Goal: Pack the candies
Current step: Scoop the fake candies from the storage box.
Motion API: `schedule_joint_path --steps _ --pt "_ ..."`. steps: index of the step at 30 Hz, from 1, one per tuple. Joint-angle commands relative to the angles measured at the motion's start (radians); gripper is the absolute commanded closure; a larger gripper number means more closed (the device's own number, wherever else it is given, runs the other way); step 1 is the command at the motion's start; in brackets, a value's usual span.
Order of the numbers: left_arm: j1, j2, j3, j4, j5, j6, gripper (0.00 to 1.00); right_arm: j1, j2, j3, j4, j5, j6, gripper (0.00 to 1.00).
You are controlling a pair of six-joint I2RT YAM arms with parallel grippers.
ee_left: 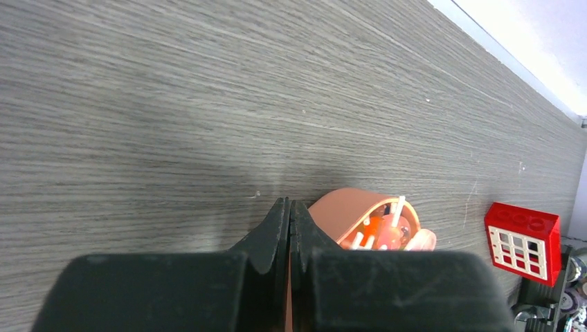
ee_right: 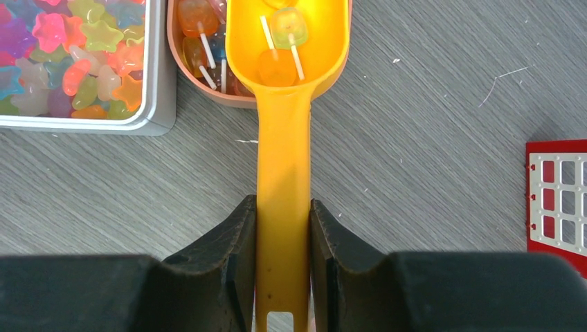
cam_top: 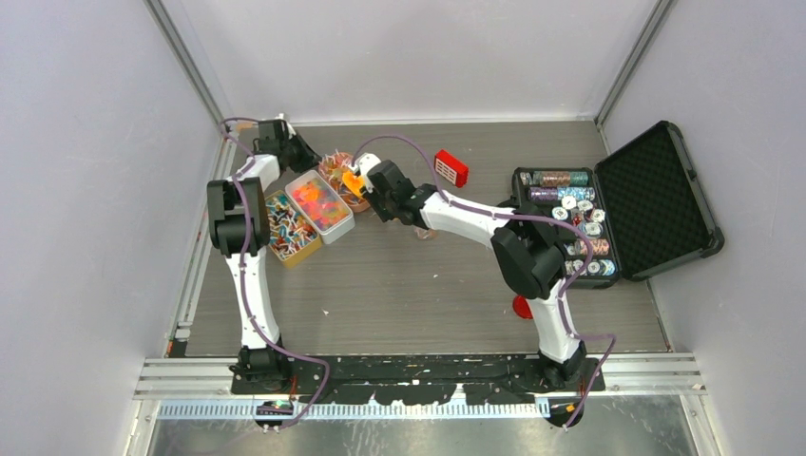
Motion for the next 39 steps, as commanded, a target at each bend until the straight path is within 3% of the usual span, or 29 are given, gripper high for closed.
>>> schedule_joint_path --steps 1,8,19,23,24,25,35,39 --pt "0.010 -0.048 0.054 0.006 0.044 0.001 1.00 -0.001 -0.111 -0.016 0.048 -0.017 -0.014 1.00" --pt "0.012 -0.114 0.065 0.002 0.030 -0.006 0.89 -0.002 -0.191 -0.035 0.023 0.000 -0.020 1.00" --pt "0.014 -0.264 0.020 -0.069 -0.031 0.021 0.53 -0.001 -0.390 -0.130 -0.048 0.018 -0.027 1.00" --pt "0.012 -0.370 -0.056 -0.077 -0.032 0.037 0.29 -0.001 -0.493 -0.192 -0.063 0.029 -0.043 1.00" --pt "0.012 -0.400 -0.079 -0.077 -0.030 0.040 0.09 -0.003 -0.519 -0.208 -0.070 0.038 -0.048 1.00" --pt "0.012 -0.437 -0.099 -0.083 -0.027 0.040 0.01 -0.004 -0.540 -0.221 -0.085 0.040 -0.051 1.00" --pt "-0.002 -0.812 -0.439 -0.147 -0.038 0.027 0.00 -0.016 -0.762 -0.299 -0.268 0.107 -0.113 1.00" --pt "-0.013 -0.931 -0.480 -0.274 -0.001 0.030 0.00 -0.017 -0.823 -0.318 -0.352 0.117 -0.177 1.00"
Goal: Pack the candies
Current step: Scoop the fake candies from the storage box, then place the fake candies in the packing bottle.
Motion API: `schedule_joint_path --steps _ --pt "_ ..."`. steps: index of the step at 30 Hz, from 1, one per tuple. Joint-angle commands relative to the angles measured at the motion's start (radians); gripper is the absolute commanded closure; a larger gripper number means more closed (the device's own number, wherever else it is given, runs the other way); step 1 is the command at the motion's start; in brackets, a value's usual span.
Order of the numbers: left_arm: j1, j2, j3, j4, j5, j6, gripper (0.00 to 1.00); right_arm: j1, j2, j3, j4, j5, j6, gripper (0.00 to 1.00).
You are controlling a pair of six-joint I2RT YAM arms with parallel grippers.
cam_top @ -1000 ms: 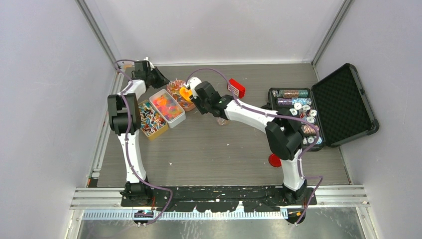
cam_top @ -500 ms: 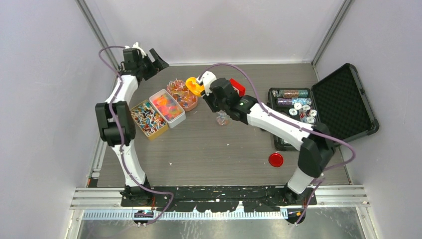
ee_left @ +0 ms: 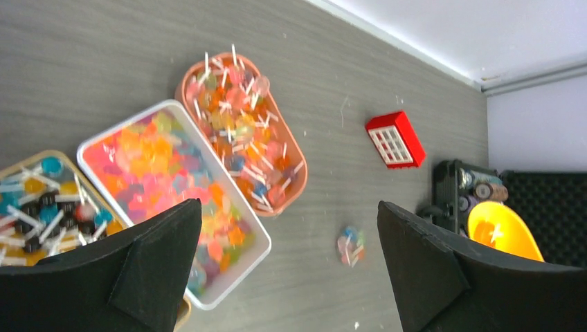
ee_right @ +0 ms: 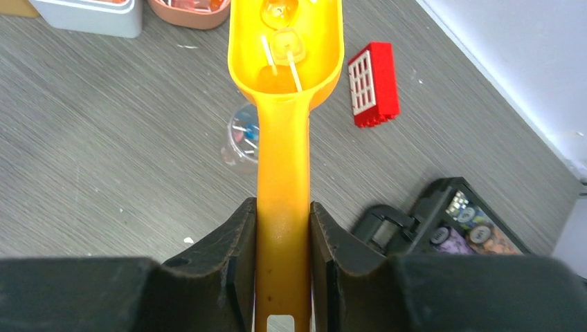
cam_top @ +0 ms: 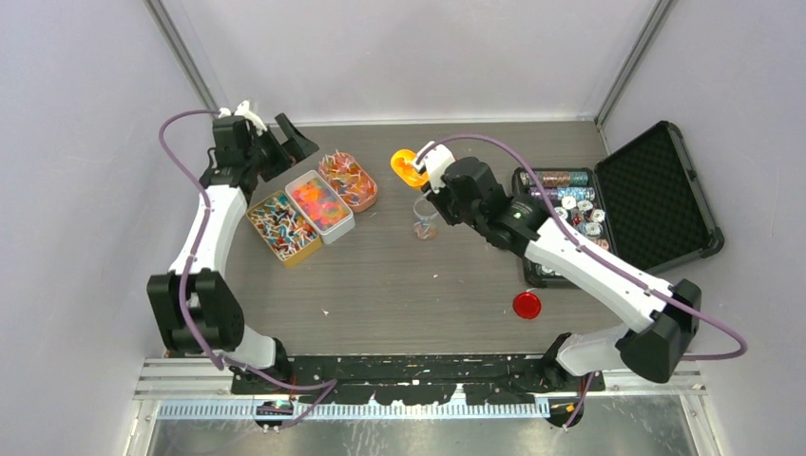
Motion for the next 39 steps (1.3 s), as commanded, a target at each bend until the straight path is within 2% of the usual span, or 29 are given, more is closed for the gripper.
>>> schedule_joint_path --steps 1,4,11,17,21,39 --pt "-0.017 -0.132 -0.037 -0.149 0.039 0.014 0.00 -0.005 -0.104 -0.024 -0.068 0.041 -0.090 1.00" --pt "-0.044 -0.238 -0.108 -0.236 0.067 0.042 0.00 -0.007 -0.132 -0.046 -0.096 0.074 -0.114 1.00" --pt "-0.102 -0.450 -0.336 -0.208 0.084 0.087 0.00 -0.011 -0.108 -0.017 -0.212 0.098 -0.127 1.00" --pt "-0.208 -0.579 -0.432 -0.236 -0.049 0.209 0.00 -0.011 -0.101 0.011 -0.297 0.095 -0.148 1.00" --pt "-0.237 -0.586 -0.412 -0.270 -0.064 0.240 0.00 -0.011 -0.100 0.027 -0.347 0.099 -0.166 1.00" --pt "-0.238 -0.579 -0.399 -0.308 -0.110 0.238 0.00 -0.011 -0.053 0.110 -0.467 0.107 -0.209 1.00"
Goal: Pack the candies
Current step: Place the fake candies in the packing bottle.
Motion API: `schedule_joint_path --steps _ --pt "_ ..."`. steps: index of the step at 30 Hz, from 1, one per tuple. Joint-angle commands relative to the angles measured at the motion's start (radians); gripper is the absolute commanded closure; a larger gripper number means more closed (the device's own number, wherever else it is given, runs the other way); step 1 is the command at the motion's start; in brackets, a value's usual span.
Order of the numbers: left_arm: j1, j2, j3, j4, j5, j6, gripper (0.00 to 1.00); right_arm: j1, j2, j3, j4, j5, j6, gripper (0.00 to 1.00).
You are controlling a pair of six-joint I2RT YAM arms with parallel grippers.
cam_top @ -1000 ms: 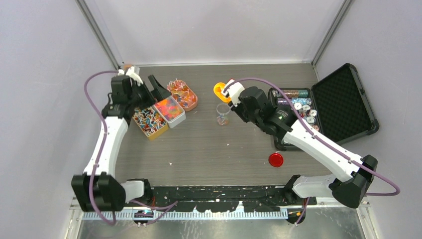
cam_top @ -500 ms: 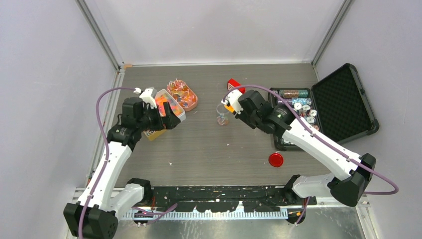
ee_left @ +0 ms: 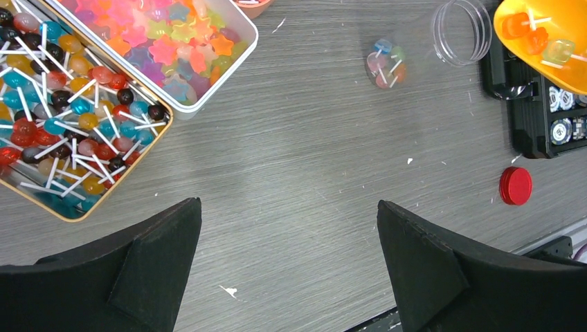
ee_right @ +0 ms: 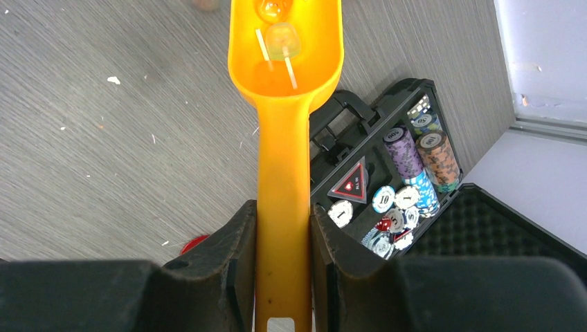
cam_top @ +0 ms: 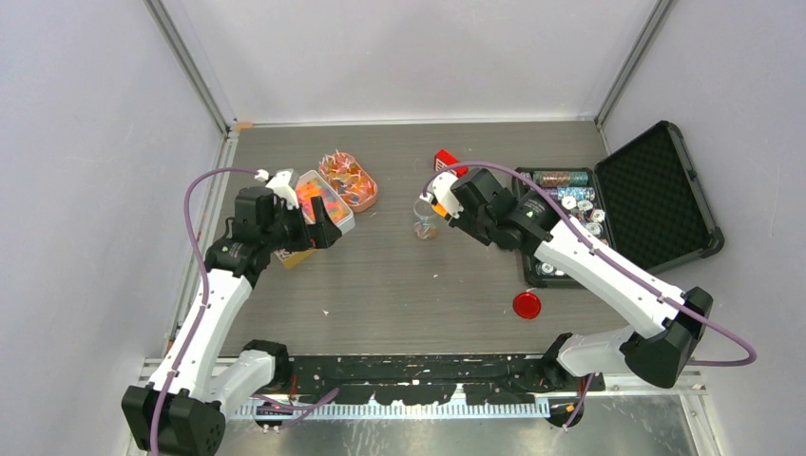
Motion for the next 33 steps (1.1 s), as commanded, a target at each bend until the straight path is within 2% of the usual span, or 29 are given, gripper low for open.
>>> schedule_joint_path --steps 1,33 --pt "-0.004 -0.009 0.034 -0.004 -0.027 0.026 0.00 -0.003 0.002 0.070 -0.025 0.028 -0.021 1.00" --pt "-0.004 -0.017 0.036 -0.006 -0.030 0.031 0.00 0.036 0.144 0.231 -0.163 0.113 -0.016 1.00"
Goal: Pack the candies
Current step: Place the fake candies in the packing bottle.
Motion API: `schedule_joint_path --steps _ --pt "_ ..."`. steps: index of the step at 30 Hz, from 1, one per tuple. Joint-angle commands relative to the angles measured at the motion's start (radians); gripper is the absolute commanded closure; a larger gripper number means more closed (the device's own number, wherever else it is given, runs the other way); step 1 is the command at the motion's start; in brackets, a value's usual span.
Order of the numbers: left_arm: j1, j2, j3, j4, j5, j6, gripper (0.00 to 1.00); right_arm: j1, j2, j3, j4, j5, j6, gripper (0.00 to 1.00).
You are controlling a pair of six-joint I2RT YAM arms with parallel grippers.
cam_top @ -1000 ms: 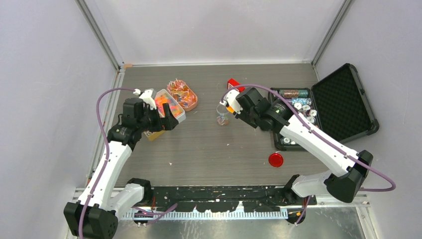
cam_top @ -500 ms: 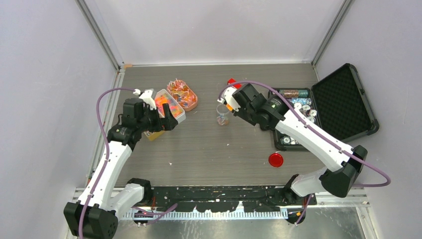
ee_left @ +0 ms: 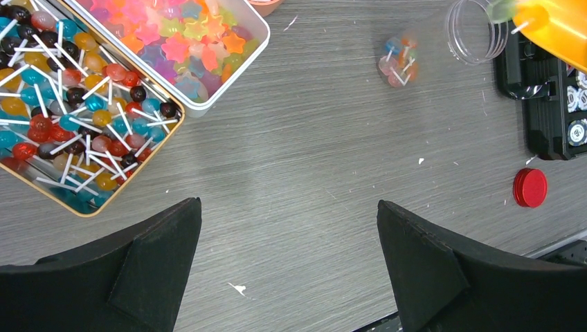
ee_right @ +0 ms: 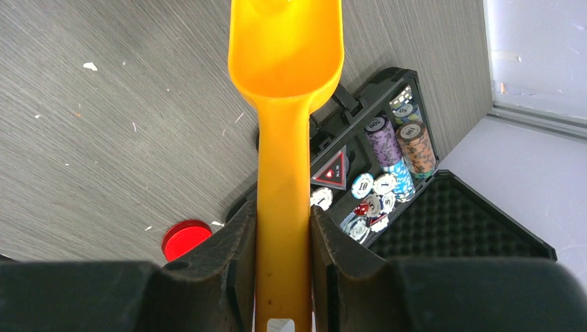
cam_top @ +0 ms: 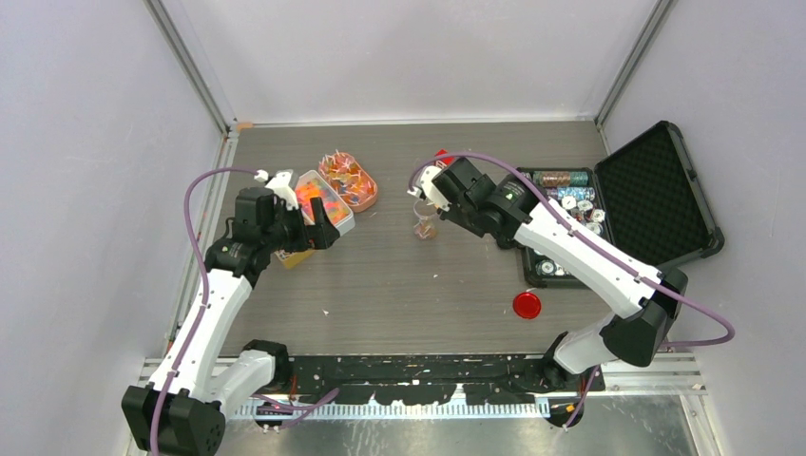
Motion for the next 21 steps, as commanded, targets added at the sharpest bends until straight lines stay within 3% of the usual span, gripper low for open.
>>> schedule_joint_path --steps 1,21 --pt "-0.004 -0.016 0.036 0.004 -0.003 0.013 0.00 0.013 0.000 0.055 -0.021 0.044 -0.011 1.00" --pt "-0.004 -0.029 0.074 -0.066 -0.115 0.017 0.00 0.048 0.020 0.117 -0.079 0.091 0.008 1.00"
